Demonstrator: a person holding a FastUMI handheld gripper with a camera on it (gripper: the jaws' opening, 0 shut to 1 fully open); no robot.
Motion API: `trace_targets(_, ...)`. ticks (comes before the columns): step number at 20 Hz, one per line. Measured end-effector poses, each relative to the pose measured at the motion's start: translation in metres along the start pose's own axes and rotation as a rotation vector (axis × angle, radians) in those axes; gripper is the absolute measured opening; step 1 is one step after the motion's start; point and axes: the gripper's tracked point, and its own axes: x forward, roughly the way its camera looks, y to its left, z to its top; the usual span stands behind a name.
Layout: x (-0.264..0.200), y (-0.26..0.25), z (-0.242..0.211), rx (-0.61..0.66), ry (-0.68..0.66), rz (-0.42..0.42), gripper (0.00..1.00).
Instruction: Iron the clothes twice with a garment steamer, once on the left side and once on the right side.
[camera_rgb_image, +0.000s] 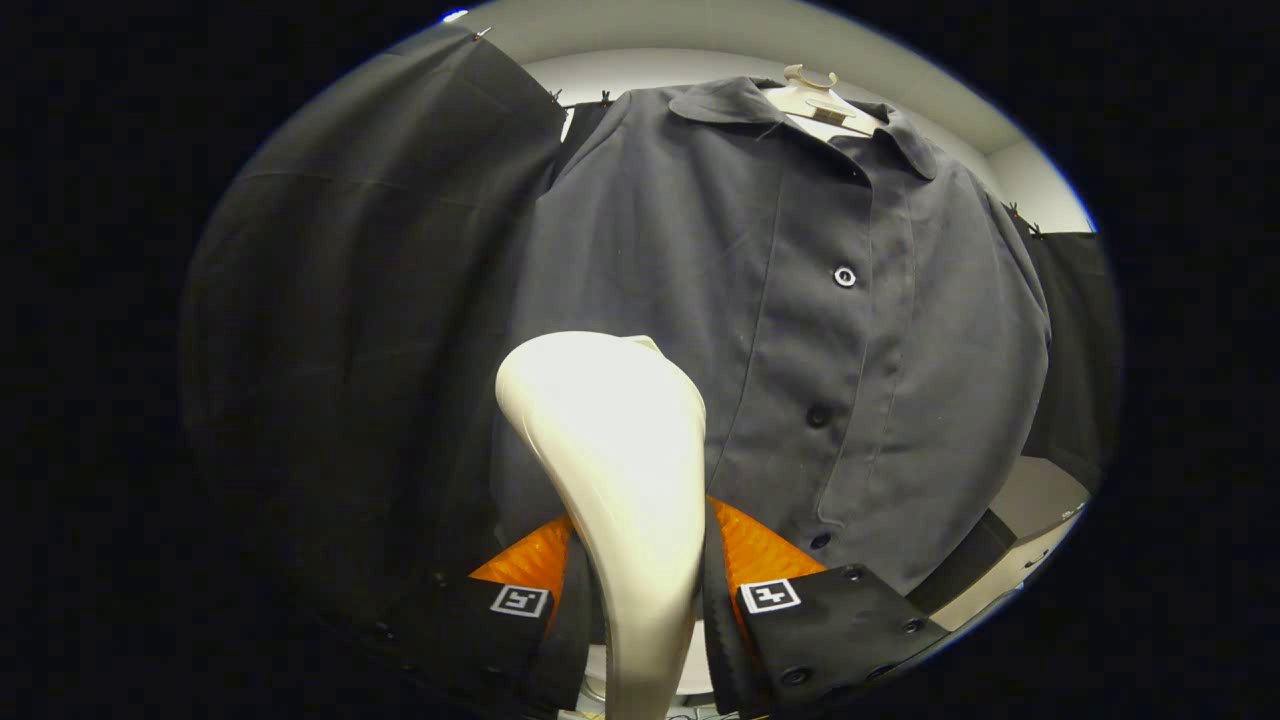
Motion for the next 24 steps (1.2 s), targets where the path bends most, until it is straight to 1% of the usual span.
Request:
trace_targets(7, 0.002, 0.008, -0.047, -0.002, 0.091, 0.017, 0.56)
trace_targets(9, 0.006, 0.007, -0.053, -0.001, 0.106, 0.019, 0.56)
trace_targets(15, 0.005, 0.006, -0.053, -0.003, 0.118, 0.018, 0.56)
trace_targets(19, 0.001, 0.004, -0.045, 0.02, 0.113, 0.028, 0.56)
trace_targets(22, -0.01, -0.014, -0.032, 0.043, 0.078, -0.01, 0.56)
trace_targets(24, -0.024, -0.03, -0.015, 0.067, 0.04, -0.036, 0.55)
